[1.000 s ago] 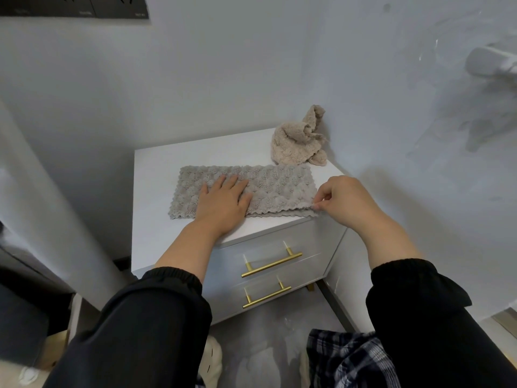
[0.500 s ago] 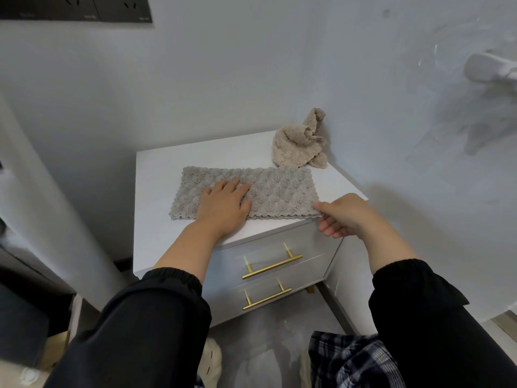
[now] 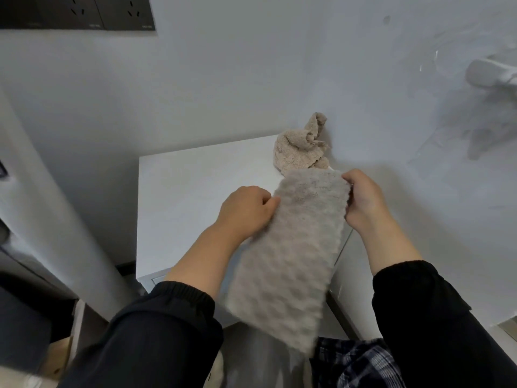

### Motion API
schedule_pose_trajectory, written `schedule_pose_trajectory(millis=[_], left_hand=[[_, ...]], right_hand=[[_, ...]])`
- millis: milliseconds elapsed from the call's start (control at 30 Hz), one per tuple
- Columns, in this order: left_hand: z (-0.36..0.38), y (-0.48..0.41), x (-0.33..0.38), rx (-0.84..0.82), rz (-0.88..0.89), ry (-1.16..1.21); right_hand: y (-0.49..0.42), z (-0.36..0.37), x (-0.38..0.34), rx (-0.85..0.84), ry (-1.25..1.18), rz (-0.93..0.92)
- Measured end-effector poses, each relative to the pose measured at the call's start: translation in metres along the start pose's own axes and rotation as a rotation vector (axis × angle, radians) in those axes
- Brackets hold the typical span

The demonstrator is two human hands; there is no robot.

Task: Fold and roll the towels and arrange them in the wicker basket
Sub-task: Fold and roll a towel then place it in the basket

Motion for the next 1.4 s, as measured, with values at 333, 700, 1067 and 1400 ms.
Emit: schedule_pose_trajectory(millis=[333,700,1067,1400], left_hand=[[0.037,0.007,0.008,-0.210,-0.252,1.153],[0.000,0.003,0.003,0.170,-0.156,1.012],[-0.039,-0.002,-0.048,0.050,-0.260,0.154],[-0.040,-0.005,-0.067,0.152,-0.381,0.412]], right_hand=[[0.038,0.041,-0.023,-0.325,0.086,-0.166],[0.037,0.032,-0.005,-0.408,0.117,0.092],[0.008,0.042,-0.006,-0.160,0.787,-0.181],[-0.003,0.063,0.014,-0.222,0.438,-0.002]])
Point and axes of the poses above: each hand's wrist, its own y-axis away from the middle knuckle, its own z-axis out of the palm, x = y × z, the point moved 10 cm from there along -y, towards the middle knuckle, and after that the axes turned 5 degrees about z, right-handed, at the moved point
